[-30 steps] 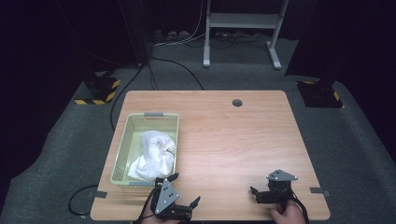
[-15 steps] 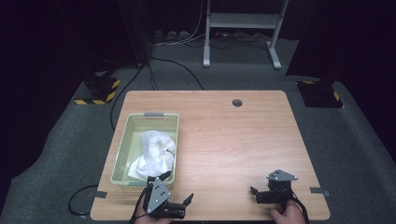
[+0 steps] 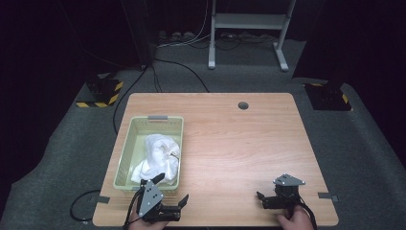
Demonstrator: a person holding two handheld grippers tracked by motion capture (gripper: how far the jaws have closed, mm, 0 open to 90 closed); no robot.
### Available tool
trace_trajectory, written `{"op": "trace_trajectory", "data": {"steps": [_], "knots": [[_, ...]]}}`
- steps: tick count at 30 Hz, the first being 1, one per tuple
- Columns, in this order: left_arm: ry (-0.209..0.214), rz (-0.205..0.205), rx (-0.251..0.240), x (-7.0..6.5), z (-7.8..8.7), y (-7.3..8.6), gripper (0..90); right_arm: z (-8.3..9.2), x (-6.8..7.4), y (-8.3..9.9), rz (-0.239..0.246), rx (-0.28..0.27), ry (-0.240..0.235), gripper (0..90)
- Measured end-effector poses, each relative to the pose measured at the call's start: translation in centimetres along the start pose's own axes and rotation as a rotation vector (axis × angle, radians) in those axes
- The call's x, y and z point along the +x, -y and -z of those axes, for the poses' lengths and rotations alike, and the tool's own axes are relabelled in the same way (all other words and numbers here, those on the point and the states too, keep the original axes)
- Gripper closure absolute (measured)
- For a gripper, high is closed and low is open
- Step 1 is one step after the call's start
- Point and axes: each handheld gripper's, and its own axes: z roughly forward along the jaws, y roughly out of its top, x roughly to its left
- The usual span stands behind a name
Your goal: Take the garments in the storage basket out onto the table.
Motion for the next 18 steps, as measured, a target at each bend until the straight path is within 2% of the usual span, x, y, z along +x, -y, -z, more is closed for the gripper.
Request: {"op": "trace_trajectory", "data": {"steps": [18], "knots": [[-0.088, 0.048, -0.005, 2.3, 1.7, 0.2, 0.9, -0.2, 0.1, -0.2, 0.007, 0.001, -0.010, 0.0]]}}
